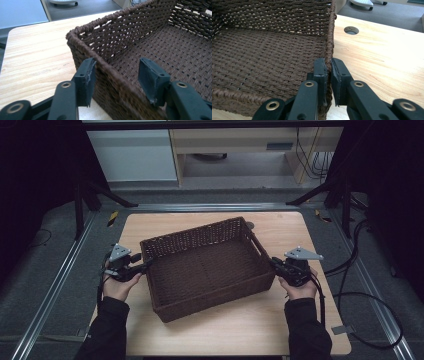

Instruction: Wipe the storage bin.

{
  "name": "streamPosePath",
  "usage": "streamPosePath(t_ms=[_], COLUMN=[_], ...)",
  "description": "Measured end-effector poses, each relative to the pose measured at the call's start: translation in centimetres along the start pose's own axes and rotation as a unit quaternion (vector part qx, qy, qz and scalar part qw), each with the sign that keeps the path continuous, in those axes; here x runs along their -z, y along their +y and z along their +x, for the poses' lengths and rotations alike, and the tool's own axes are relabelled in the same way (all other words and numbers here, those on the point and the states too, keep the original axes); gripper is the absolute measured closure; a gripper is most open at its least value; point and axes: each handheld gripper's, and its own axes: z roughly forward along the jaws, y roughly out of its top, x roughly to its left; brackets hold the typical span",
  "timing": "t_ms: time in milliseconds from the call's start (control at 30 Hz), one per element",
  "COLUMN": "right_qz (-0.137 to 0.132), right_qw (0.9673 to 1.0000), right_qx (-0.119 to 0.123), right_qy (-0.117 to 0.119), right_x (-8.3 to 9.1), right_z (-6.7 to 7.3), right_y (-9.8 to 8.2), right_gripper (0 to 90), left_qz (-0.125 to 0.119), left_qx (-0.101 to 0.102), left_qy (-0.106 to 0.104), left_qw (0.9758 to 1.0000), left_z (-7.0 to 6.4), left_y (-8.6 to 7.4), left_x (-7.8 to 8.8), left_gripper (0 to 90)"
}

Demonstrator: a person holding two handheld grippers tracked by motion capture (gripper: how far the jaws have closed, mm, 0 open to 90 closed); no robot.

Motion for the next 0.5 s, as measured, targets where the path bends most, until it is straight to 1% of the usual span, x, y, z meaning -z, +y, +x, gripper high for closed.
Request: streamPosePath(t_ms=[33, 67, 133, 167, 200, 233, 267, 333, 367, 400, 500], right_qz=[-0.001, -0.001, -0.002, -0.003, -0.004, 0.000, 0.000, 0.002, -0.006, -0.006, -0.014], right_qw=[1.0000, 1.0000, 1.0000, 0.9999, 0.9999, 0.9999, 0.9999, 0.9998, 0.9999, 0.9999, 0.9999], right_qx=[0.004, 0.004, 0.008, 0.012, 0.015, 0.016, 0.016, 0.013, 0.007, 0.007, 0.003], right_qy=[0.001, 0.001, 0.001, 0.000, 0.001, 0.006, 0.006, 0.012, 0.009, 0.009, 0.010], right_x=[0.3, 0.3, 0.7, 1.0, 1.2, 1.7, 1.7, 1.9, 1.9, 1.9, 1.6], right_z=[0.3, 0.3, 0.7, 1.0, 1.2, 1.6, 1.6, 1.7, 1.6, 1.6, 1.4], right_y=[-0.3, -0.3, -0.6, -0.8, -1.0, -1.1, -1.1, -1.1, -0.8, -0.8, -0.6], right_gripper=[82.7, 82.7, 82.6, 82.5, 82.2, 81.0, 81.0, 76.6, 75.3, 75.3, 76.1], left_qz=[-0.003, -0.006, -0.013, -0.011, -0.005, -0.003, 0.000, 0.006, 0.009, 0.008, 0.011], left_qx=[0.002, 0.002, 0.003, 0.004, -0.002, -0.005, -0.009, -0.016, -0.014, -0.018, -0.012], left_qy=[-0.003, -0.006, -0.011, -0.013, -0.016, -0.016, -0.018, -0.026, -0.031, -0.027, -0.027], left_qw=[1.0000, 1.0000, 0.9999, 0.9998, 0.9999, 0.9998, 0.9998, 0.9995, 0.9994, 0.9995, 0.9995], left_z=[-0.1, -0.2, -0.5, -0.7, -0.9, -1.1, -1.3, -1.5, -1.6, -1.5, -1.2], left_y=[-0.1, -0.2, -0.4, -0.6, -0.9, -1.0, -1.2, -1.4, -1.5, -1.5, -1.1], left_x=[0.3, 0.6, 1.3, 1.5, 1.8, 1.9, 1.9, 1.8, 1.6, 1.4, 0.7], left_gripper=[42.3, 42.3, 41.1, 40.8, 40.9, 42.8, 42.8, 47.2, 49.6, 49.6, 52.7])
